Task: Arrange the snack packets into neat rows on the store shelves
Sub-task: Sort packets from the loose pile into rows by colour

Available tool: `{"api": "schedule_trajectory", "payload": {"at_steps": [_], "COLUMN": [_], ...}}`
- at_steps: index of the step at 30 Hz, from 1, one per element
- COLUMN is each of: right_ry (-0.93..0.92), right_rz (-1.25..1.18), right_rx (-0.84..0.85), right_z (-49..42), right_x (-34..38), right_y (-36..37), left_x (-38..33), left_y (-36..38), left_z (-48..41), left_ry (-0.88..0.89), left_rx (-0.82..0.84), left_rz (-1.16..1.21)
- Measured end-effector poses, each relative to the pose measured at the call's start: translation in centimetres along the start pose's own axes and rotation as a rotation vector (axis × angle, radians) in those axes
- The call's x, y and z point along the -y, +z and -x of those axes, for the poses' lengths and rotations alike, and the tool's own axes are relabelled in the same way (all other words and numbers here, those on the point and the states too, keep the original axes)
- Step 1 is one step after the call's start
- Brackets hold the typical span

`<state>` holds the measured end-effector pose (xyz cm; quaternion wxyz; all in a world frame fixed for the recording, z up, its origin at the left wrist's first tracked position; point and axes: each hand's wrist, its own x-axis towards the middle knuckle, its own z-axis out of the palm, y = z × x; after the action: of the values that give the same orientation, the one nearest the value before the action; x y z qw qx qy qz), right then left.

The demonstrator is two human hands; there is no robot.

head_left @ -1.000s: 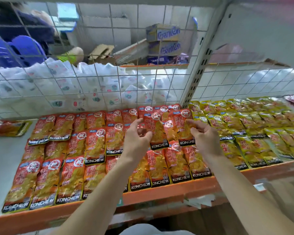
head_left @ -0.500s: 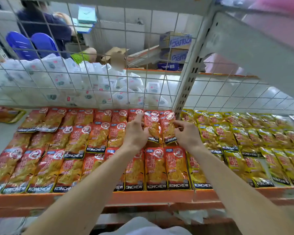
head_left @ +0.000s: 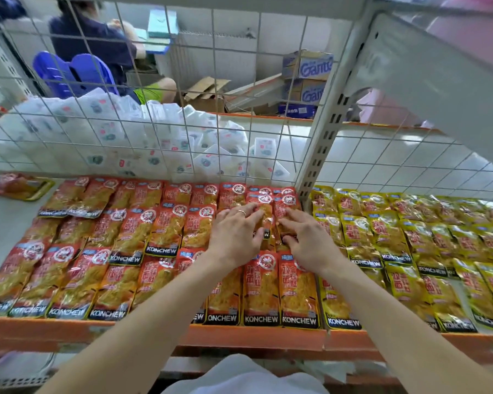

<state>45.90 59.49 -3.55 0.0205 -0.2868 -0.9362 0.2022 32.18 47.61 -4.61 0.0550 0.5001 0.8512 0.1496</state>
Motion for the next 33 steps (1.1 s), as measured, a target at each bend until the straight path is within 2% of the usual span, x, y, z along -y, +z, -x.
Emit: {"api": "schedule_trajectory", "payload": {"at_steps": [8, 25, 29, 33], "right_ry": [0.039, 0.100, 0.103, 0.110], "right_rz": [0.029, 0.042, 0.030, -0.049], "right_rx": [-0.043, -0.016, -0.014, -0.124], "right_z": [-1.5, -1.7, -1.6, -0.6], "right_x": [0.8, 0.8, 0.8, 1.0], "right_y": [0.0, 0.1, 0.2, -0.1], "left_x": [-0.4, -1.1, -1.6, -1.4], "left_y": [0.4, 0.6, 0.3, -0.4], "left_z": [-1.2, -1.3, -0.1, 1.8], "left_ry": [-0.046, -0.079, -0.125, -0.118], "left_rx": [-0.002, 0.020, -0.038, -0.096], "left_rz": [-0.012, -0.019, 0.043, 0.072]}}
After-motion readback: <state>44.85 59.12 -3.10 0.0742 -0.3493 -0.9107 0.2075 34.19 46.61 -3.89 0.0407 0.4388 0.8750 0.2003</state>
